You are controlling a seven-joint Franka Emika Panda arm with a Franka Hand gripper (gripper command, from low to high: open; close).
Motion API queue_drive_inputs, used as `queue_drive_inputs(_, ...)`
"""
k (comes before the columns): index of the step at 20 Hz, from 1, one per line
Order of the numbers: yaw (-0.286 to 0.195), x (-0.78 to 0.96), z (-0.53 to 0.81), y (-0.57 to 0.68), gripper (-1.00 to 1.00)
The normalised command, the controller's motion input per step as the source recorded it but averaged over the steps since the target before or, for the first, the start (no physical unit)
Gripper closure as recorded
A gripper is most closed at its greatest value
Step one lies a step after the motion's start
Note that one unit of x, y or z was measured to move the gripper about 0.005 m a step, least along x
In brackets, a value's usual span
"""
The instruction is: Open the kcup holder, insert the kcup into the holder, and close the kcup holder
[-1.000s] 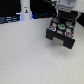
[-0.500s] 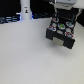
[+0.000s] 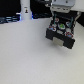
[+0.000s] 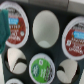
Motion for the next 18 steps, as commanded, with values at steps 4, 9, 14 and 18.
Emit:
queue_drive_inputs(4,0.006,0.69,-0.07,-0.29,-1.0)
queue_drive_inputs(9,0.005,0.69,-0.12,-0.16,-1.0)
queue_drive_inputs(14,0.049,0.37,-0.21,-0.01,-1.0)
queue_drive_inputs(18,0.183,0.0,-0.25,0.19,-1.0)
